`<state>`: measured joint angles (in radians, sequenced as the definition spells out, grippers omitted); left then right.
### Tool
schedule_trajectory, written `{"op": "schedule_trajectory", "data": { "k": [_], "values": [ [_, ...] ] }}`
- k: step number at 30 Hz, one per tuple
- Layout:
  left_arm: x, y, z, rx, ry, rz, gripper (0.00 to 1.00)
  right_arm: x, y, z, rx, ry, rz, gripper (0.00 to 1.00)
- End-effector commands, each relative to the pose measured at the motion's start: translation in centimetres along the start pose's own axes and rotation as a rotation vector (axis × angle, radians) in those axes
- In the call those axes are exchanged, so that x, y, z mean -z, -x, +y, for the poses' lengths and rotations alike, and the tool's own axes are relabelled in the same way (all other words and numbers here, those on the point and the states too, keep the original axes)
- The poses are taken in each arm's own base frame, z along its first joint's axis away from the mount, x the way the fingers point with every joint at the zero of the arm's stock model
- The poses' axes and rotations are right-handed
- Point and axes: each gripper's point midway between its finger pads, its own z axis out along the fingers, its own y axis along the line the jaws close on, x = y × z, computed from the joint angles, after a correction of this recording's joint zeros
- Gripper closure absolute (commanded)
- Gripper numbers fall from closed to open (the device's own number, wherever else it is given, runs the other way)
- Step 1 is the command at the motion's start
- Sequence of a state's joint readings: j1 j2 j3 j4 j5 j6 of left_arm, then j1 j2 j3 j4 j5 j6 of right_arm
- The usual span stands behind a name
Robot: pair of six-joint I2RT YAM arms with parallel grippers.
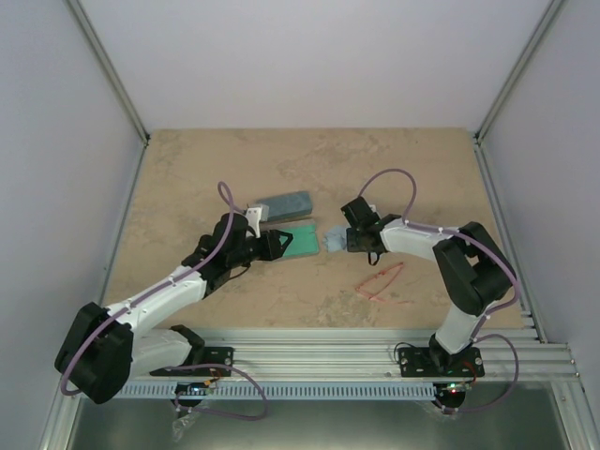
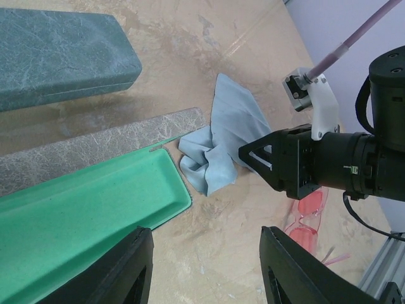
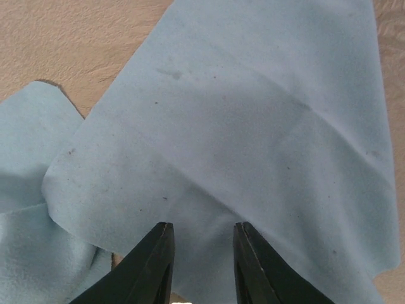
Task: Organize the sunglasses
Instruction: Move the glasses cleaning cloth to the center of the board.
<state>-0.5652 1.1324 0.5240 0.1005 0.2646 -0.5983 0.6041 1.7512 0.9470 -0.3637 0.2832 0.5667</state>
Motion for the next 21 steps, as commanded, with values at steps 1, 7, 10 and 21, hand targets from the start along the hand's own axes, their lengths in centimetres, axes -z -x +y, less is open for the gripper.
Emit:
{"op": "schedule_trajectory", "data": {
  "k": [1,7,10,21],
  "values": [
    [0.0,0.4,-0.6,-0.025,-0.016,-0.013,0.51,-1.2,-3.2,-1.0,0.039,-0.036,0.106,0.77],
    [0.4,1.2,-0.5,-0.037,0.011,-0.040,0.50,-0.5,-6.4,-0.4,0.061,0.022,0.182,0.99],
    [0.6,1.4,-0.3,-0.035,0.025,-0.041,0.50,0.9,-7.4,1.5,0.089,0.084,0.194,0.99],
    [2.4,1.6,1.2,-0.006,0.133,-0.068,0.47,7.3,-12.8,12.2,0.162,0.440,0.316,1.00]
  ]
}}
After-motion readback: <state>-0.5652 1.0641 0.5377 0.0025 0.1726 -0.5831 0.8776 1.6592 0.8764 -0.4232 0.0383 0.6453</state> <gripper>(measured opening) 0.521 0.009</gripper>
